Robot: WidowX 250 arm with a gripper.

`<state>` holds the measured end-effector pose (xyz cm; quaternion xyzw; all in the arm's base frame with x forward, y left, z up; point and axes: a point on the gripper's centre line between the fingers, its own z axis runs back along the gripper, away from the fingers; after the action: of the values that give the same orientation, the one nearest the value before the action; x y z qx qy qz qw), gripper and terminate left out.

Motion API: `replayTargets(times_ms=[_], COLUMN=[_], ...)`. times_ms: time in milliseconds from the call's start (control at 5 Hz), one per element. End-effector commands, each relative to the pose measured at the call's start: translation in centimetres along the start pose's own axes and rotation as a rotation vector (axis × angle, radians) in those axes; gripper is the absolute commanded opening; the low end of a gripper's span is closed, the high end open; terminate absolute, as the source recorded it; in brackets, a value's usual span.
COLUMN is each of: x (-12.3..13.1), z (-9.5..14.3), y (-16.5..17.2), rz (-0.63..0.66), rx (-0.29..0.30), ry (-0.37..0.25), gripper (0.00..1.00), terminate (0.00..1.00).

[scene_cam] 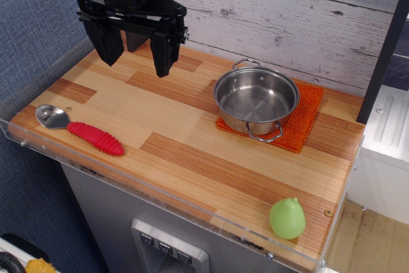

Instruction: Move red spoon to left of pear

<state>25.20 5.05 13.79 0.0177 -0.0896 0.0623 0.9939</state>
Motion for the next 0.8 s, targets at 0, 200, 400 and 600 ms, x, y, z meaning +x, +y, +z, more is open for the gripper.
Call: replayTargets(times_ms=[0,200,400,600], x=[0.0,-0.3,-0.8,-1.5], z=[0.0,-0.7,-1.3,-1.8], y=[0.0,1.4,3.3,5.1], rz=[0.000,0.145,0.302,0.403], rx=[0.000,0.039,0.049,0.087], ry=[0.000,0.038,0.056,0.068], gripper=[1.00,1.00,1.00,1.00], terminate=[0.00,0.00,0.00,0.00])
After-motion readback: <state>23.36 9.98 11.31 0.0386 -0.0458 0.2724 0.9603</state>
